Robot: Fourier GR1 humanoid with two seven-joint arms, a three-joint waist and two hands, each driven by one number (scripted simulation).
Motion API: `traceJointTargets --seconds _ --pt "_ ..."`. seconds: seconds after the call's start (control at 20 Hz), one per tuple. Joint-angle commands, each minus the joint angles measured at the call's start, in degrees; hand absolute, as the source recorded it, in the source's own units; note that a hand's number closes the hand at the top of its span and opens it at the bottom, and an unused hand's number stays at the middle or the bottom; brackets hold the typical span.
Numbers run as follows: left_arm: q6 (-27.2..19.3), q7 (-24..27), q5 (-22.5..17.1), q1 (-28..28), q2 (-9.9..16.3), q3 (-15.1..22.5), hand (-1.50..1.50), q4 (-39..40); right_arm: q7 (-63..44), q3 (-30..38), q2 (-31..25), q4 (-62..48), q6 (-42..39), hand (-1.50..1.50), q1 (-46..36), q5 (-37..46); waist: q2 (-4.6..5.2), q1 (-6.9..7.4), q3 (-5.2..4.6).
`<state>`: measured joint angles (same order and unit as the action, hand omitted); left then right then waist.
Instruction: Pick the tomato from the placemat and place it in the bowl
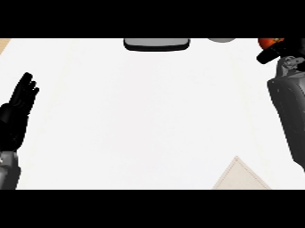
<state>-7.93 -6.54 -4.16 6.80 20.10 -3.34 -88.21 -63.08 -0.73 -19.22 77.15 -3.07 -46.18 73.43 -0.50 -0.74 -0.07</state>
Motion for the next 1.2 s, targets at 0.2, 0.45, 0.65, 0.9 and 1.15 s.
traceJointTargets --seconds 0.2,0.45,0.65,0.9,1.15 --pt "1.48 -0.60 -0.18 2.29 0.48 -1.39 0.00 0.54 -0.46 10.43 -4.54 6.89 -1.27 1.50 4.14 -2.44 0.43 0.44 0.07" --pt "1.75 0.38 0.61 -1.06 -0.72 -0.96 0.00 -1.21 6.86 16.45 -5.94 8.62 4.53 1.50 15.30 -6.51 0.44 0.63 0.09" --pt "-1.18 -2.38 2.95 -2.00 -3.40 1.18 0.00 -5.01 14.87 21.94 -7.96 7.58 10.39 1.50 20.55 -11.62 0.38 0.61 0.14" --pt "1.44 -0.18 2.31 2.82 -2.52 -1.03 0.00 0.94 24.08 25.28 -10.40 -9.52 19.19 1.50 17.18 -13.87 0.76 1.12 0.12" --pt "1.88 1.03 3.21 -0.22 -3.77 -0.70 0.00 -0.93 31.01 29.15 -15.45 -20.11 22.11 1.50 15.44 -17.11 0.75 1.53 0.12"
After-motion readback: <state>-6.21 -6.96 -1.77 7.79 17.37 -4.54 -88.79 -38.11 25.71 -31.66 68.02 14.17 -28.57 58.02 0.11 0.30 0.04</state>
